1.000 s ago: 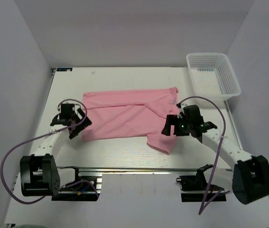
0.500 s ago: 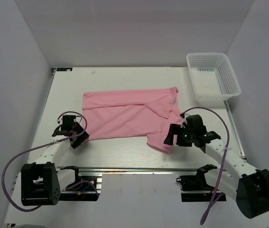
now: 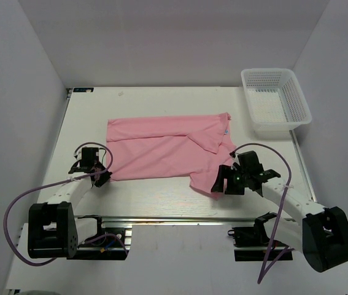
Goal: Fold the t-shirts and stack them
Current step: Grap the side of the flattened tshirt closest away from the robot with both arms
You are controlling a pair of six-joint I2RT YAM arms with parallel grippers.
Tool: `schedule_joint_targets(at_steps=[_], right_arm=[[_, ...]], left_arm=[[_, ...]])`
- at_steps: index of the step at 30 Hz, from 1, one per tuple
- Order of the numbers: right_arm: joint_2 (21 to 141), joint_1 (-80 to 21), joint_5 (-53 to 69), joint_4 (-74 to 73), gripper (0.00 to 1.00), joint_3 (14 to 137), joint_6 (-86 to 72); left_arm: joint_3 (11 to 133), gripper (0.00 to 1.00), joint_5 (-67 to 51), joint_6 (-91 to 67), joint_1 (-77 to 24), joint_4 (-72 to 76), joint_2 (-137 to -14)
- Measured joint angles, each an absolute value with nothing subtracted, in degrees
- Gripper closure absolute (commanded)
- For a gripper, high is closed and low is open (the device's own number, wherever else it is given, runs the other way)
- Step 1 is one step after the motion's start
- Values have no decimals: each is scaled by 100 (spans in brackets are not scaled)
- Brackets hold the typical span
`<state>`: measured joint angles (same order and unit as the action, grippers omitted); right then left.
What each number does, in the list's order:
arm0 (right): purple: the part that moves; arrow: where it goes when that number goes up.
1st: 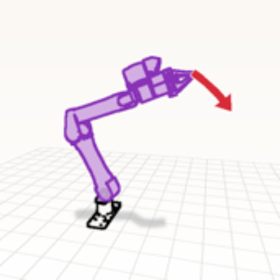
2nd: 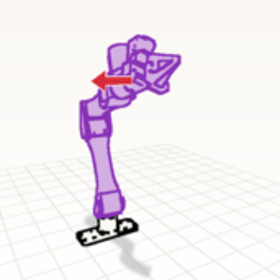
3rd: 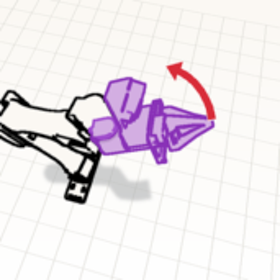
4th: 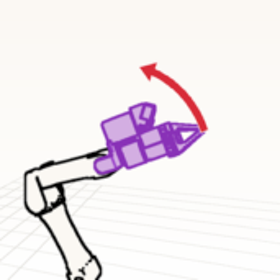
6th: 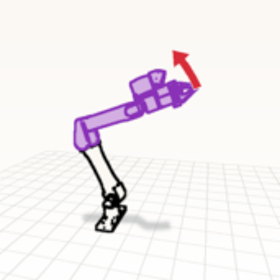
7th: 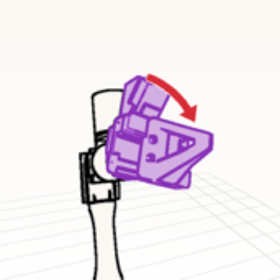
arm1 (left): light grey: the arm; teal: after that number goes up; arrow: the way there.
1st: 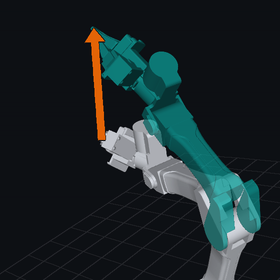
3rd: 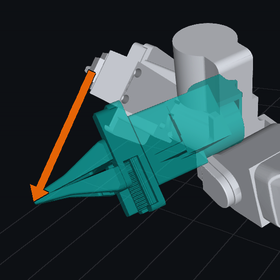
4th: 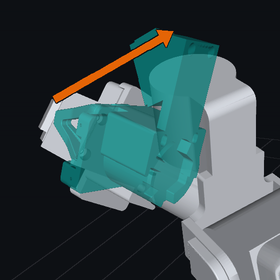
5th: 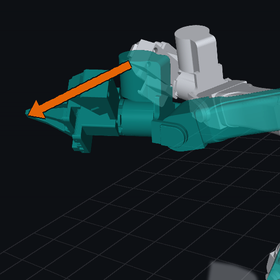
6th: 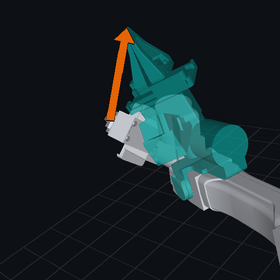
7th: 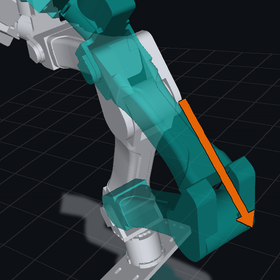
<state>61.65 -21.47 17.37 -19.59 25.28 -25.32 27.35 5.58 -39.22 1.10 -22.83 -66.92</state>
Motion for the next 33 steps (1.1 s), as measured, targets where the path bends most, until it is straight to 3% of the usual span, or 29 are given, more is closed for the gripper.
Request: schedule_joint_targets(at_steps=[4,7,11,12,14,15,24,33], right_arm=[[6038,-2152,1804,-1968,28,2418,-2547],[6047,-2150,1927,-1894,36,2346,-2617],[6128,-2150,2154,-1643,60,2187,-2735],[6147,-2150,2182,-1599,73,2143,-2764],[6193,-2150,2191,-1566,86,2080,-2797],[6219,-2150,2206,-1584,98,2071,-2808],[6147,-2143,2467,-1435,100,2250,-2923],[7015,-1835,2880,-1162,100,3544,-2961]], left_arm=[[2735,100,543,-3896,102,-2268,-6694],[2735,100,534,-3883,102,-2263,-6694],[2735,100,510,-3865,102,-2259,-6694],[2735,100,506,-3857,102,-2257,-6692],[2735,100,491,-3844,102,-2255,-6694],[2735,100,484,-3839,102,-2255,-6694],[2744,100,123,-3758,102,-2379,-6464],[3623,100,-338,-3645,104,-2464,-6659]])
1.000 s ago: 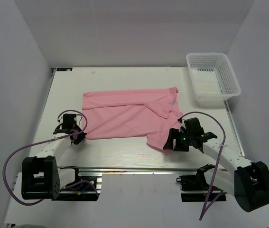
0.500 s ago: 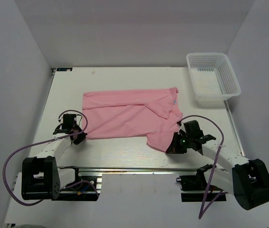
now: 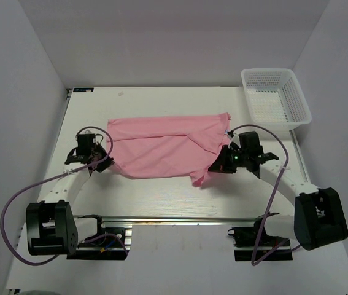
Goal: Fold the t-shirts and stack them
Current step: Grap the side of the flattened tshirt closest away from the robot with both arms
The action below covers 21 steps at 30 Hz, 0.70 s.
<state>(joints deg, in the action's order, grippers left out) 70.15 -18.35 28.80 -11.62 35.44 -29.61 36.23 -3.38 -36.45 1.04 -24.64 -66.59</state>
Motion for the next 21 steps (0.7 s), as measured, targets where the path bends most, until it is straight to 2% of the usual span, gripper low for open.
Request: schedule_joint_targets(at_steps=[10,21], right_arm=[[7856,-1094,2862,-1140,100,4812,-2989],[8895,-451,3063,-1135,100,5739,-2956]], left_arm=[[4770,100,-530,-3642,150,-2349,-8182],[5756,100,-368,-3712,336,-2394,-9087]])
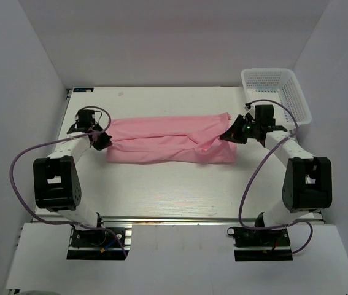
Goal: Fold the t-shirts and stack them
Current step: Grap the side of the flattened tshirt closest away from the robot with both arms, then fold the other side of the tshirt into a rectangle
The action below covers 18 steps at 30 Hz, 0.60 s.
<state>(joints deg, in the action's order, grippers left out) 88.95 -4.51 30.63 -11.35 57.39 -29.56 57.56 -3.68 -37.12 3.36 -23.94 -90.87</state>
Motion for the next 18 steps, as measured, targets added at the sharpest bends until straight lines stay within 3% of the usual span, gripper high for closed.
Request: schedule_joint_targets(at_steps=[18], right_arm=[[10718,-224,3308,-1177,100,7651,-2373]], left_arm=[[6877,100,-185,-3726,364,-2034,-10204]])
